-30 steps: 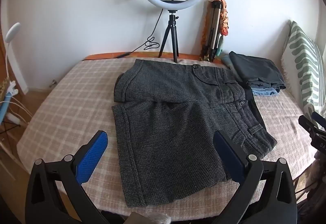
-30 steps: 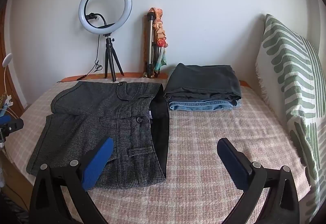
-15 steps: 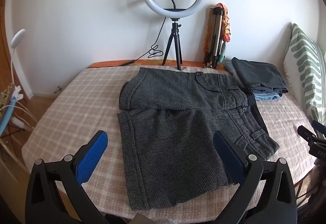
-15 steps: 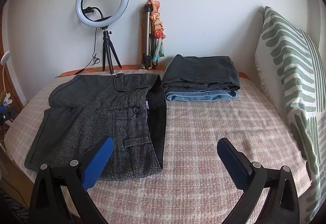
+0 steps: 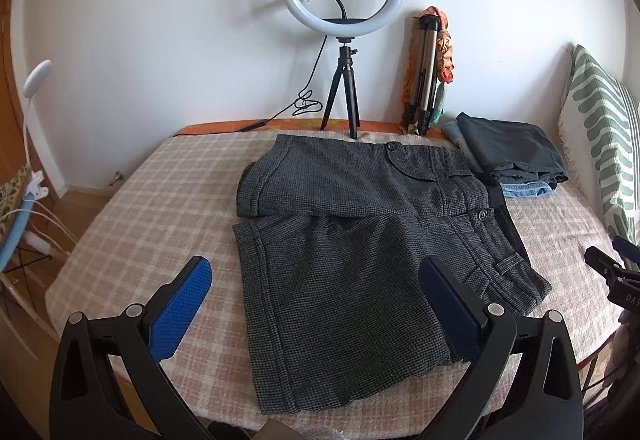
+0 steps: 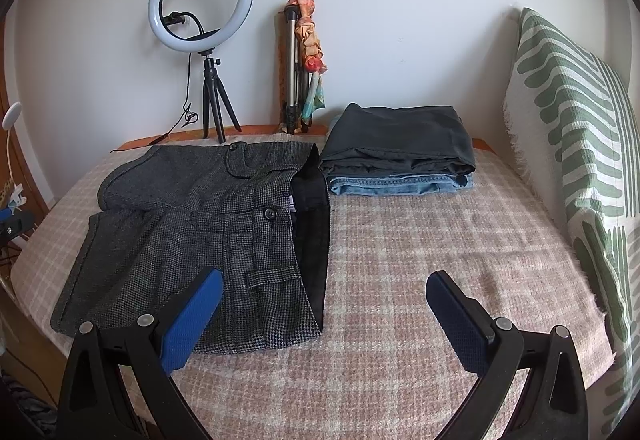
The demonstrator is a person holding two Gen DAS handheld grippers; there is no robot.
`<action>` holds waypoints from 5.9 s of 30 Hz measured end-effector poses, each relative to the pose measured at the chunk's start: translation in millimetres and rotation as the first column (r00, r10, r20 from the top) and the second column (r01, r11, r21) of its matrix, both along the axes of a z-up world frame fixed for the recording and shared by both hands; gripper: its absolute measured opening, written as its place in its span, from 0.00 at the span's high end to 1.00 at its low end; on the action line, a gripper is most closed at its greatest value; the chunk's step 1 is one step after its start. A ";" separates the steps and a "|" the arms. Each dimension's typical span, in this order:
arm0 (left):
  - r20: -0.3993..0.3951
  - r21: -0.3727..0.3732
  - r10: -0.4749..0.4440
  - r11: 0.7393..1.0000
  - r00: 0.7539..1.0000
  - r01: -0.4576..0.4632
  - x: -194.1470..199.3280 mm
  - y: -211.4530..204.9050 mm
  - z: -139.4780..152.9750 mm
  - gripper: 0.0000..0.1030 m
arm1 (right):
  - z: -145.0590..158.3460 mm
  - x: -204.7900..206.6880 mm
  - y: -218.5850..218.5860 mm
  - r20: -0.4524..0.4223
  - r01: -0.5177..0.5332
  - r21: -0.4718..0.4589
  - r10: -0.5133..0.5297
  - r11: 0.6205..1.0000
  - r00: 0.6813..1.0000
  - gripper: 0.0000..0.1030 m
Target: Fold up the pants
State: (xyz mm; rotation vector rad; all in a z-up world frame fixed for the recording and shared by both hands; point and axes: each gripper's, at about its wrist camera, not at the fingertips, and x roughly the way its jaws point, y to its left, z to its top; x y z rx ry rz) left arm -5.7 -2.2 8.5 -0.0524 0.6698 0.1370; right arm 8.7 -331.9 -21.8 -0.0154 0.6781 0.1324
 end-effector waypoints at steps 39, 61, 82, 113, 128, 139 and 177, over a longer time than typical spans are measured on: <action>0.002 0.023 0.005 1.000 1.000 -0.005 -1.4 0.6 -5.0 0.00 | -1.4 -0.6 -1.1 -0.006 -0.003 0.007 0.003 1.000 1.000 0.00; -0.011 0.049 -0.004 0.999 1.000 0.004 -0.5 4.7 -10.5 0.00 | -2.0 -1.1 -1.2 -0.009 -0.016 0.007 0.016 1.000 1.000 0.00; -0.293 0.081 -0.373 0.908 0.880 0.412 -21.0 1.7 -71.7 0.28 | -55.4 -3.6 58.2 -0.183 -0.569 -0.218 0.540 0.793 0.822 0.12; -0.330 0.052 -0.394 0.900 0.858 0.433 -6.8 1.1 -106.5 0.91 | -102.7 12.1 110.2 -0.256 -0.638 -0.436 0.592 0.635 0.764 0.75; -0.304 0.091 -0.379 0.902 0.874 0.422 -2.3 1.0 -111.8 0.62 | -21.4 19.9 108.3 -0.033 -0.512 -0.376 0.541 0.772 0.840 0.90; -0.294 0.152 -0.367 0.894 0.883 0.422 -5.8 -4.3 -118.4 0.81 | -10.9 27.7 102.7 -0.014 -0.498 -0.327 0.523 0.804 0.853 0.90; -0.127 0.270 -0.395 0.869 0.910 0.415 188.5 23.6 21.4 0.91 | 35.4 167.6 131.7 -0.082 -0.495 -0.495 0.530 0.714 0.844 0.91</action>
